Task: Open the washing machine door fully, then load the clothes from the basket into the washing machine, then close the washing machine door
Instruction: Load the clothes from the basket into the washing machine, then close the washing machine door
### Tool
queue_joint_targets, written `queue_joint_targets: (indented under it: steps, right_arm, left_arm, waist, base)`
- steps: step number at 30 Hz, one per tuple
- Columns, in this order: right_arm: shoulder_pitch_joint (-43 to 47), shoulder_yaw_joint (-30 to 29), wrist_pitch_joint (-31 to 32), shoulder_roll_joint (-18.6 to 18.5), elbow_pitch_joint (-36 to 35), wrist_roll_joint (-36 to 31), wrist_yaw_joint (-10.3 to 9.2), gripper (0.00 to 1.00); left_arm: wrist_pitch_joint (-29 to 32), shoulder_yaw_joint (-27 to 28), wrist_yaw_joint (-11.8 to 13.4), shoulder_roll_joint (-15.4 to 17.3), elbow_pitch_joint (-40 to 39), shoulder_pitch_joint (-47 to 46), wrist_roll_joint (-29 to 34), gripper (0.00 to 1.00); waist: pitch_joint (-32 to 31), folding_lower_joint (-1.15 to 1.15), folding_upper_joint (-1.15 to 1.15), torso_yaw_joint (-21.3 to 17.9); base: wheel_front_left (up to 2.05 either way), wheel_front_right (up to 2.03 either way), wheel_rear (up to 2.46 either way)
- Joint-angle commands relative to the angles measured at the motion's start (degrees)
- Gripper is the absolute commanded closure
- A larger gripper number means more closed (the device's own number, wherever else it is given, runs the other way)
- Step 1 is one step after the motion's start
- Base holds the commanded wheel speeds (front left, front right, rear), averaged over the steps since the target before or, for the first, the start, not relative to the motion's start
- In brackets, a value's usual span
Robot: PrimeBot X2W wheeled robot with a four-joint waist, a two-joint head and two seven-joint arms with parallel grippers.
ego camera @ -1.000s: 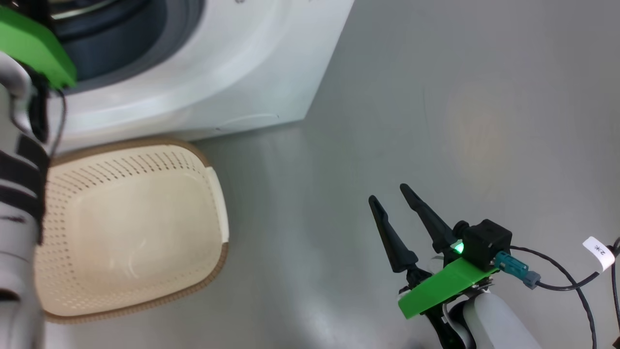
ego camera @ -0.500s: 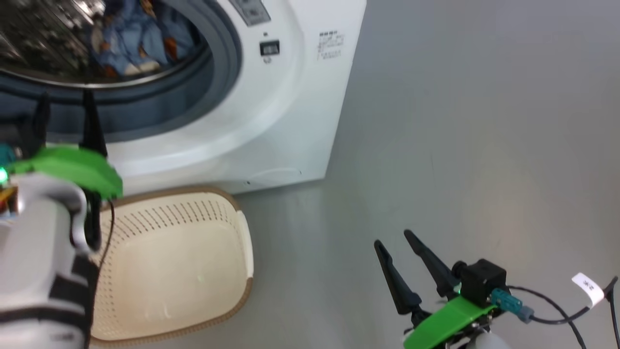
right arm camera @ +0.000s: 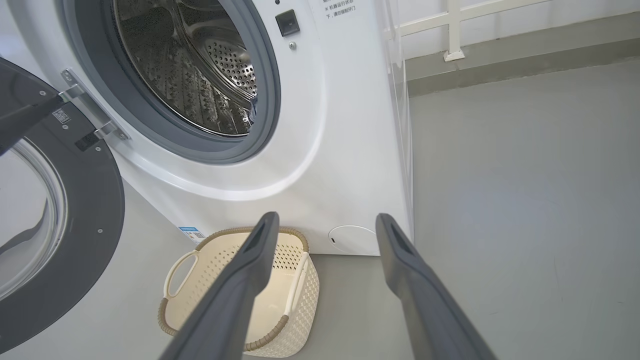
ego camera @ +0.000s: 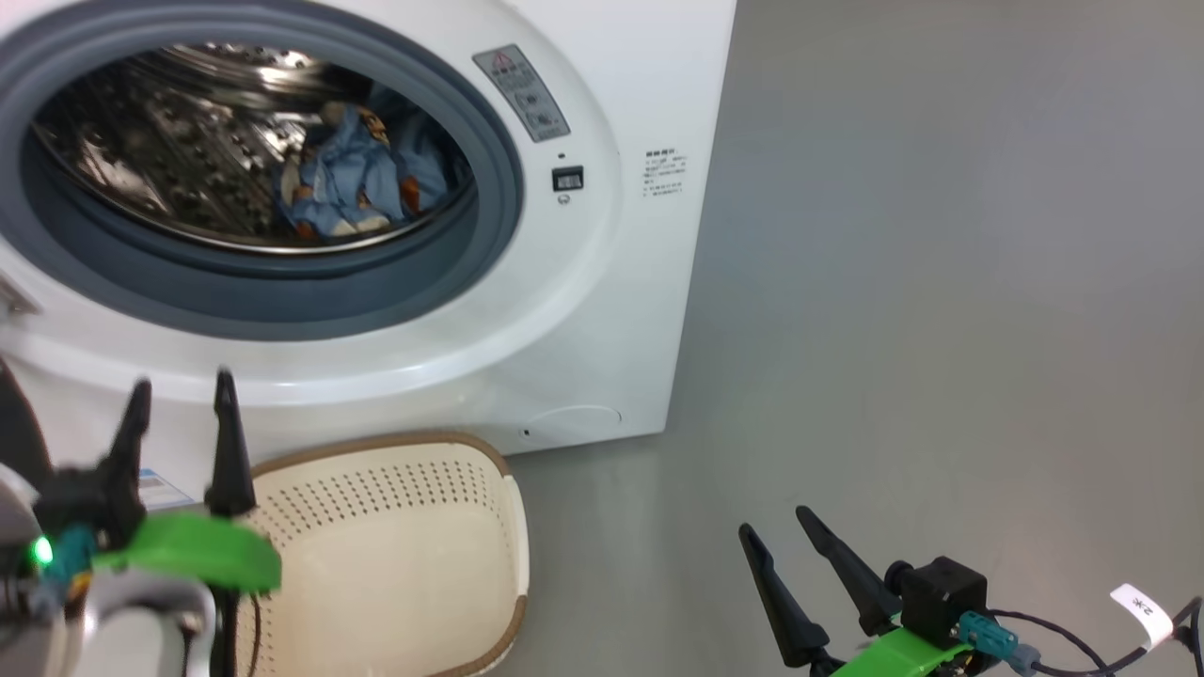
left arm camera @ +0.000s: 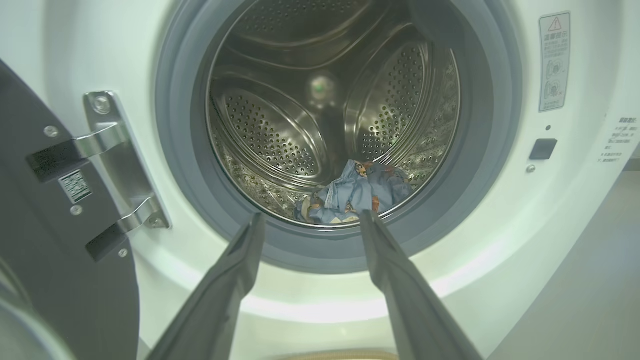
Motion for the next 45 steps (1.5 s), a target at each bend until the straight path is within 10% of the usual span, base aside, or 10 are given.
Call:
queue_joint_targets:
  steps: [1,23,45]
  right_arm:
    - [0.4,1.2,-0.3,0.3,-1.4,-0.7,0.09,0.0]
    - [3.3,-2.3,-0.3,0.3,-3.2,-1.4,0.09,0.0]
    - [4.4,-2.8,-0.3,0.3,-3.8,-2.3,0.09,0.0]
  left_arm:
    - [-0.3,2.1,0.5,2.1,-2.0,0.4,0.8,0.0]
    - [0.0,5.3,5.0,2.2,-20.2,27.3,-0.2,0.0]
    - [-0.3,5.1,6.1,-0.4,-21.3,31.9,0.8,0.0]
  waist:
    - [-1.5,0.0,0.0,0.8]
    - [-7.4,0.0,0.0,1.6]
    - [-8.4,0.0,0.0,2.2]
  base:
    - [0.0,0.0,0.0]
    - [0.0,0.0,0.0]
    - [0.0,0.0,0.0]
